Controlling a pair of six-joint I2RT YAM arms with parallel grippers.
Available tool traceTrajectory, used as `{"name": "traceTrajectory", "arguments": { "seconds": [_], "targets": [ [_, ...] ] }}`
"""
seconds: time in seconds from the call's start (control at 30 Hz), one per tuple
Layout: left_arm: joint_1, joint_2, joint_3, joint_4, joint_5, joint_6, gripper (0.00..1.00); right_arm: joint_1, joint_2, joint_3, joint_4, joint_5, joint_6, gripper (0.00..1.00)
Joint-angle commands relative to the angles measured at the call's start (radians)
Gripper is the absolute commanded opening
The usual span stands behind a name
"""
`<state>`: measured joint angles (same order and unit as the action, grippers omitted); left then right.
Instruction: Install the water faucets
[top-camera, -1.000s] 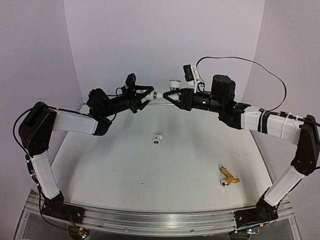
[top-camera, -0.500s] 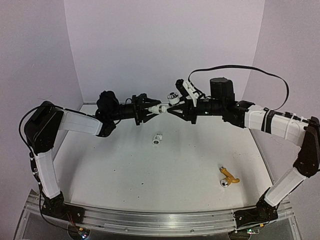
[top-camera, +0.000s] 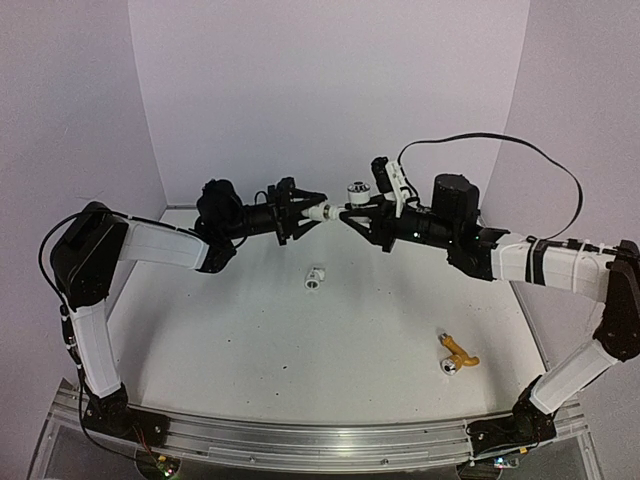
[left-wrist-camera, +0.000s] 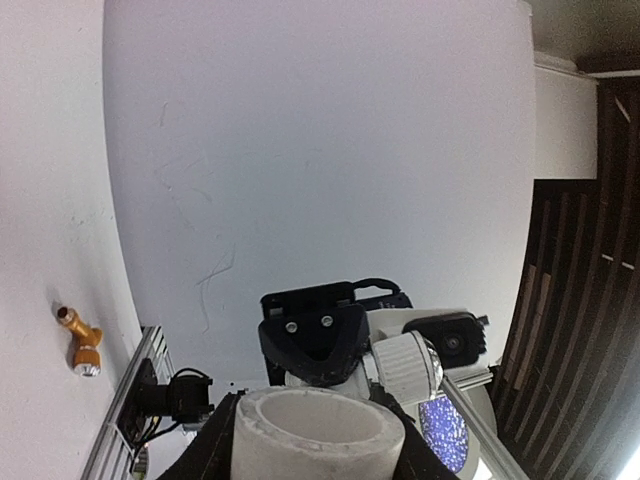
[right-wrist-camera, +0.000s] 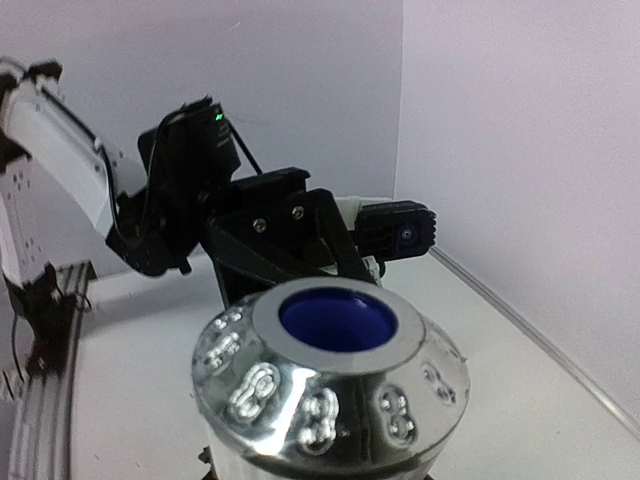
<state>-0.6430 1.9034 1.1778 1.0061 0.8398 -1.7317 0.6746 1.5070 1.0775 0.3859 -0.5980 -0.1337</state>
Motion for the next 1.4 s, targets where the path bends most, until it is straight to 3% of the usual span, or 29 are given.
{"name": "traceTrajectory", "arguments": {
  "seconds": [0.0, 0.27, 0.47, 0.67, 1.03, 1.2, 1.37],
  "targets": [
    [-0.029, -0.046, 0.033, 0.202, -0.1, 0.091, 0.0, 0.026, 0.003, -0.033, 0.297, 0.007, 0.366, 0.0],
    [-0.03, 0.001, 0.044, 0.268, -0.076, 0.208, 0.0, 0.026, 0.091, 0.056, 0.359, -0.084, 0.638, 0.0],
    [-0.029, -0.024, 0.014, 0.269, -0.008, 0.455, 0.0, 0.025, 0.159, 0.121, 0.349, -0.18, 0.882, 0.0],
    [-0.029, -0.047, 0.012, 0.269, 0.065, 0.733, 0.0, 0.025, 0.223, 0.155, 0.472, -0.232, 1.198, 0.0],
    [-0.022, -0.001, 0.054, 0.284, 0.161, 1.058, 0.0, 0.028, 0.312, 0.14, 0.751, -0.132, 1.796, 0.0],
    [-0.005, 0.026, 0.101, 0.324, 0.317, 1.03, 0.0, 0.028, 0.342, 0.144, 0.856, -0.124, 1.97, 0.0],
    [0.016, -0.002, 0.074, 0.388, 0.262, 0.869, 0.0, 0.027, 0.333, 0.112, 0.877, -0.102, 1.952, 0.06]
  ]
}}
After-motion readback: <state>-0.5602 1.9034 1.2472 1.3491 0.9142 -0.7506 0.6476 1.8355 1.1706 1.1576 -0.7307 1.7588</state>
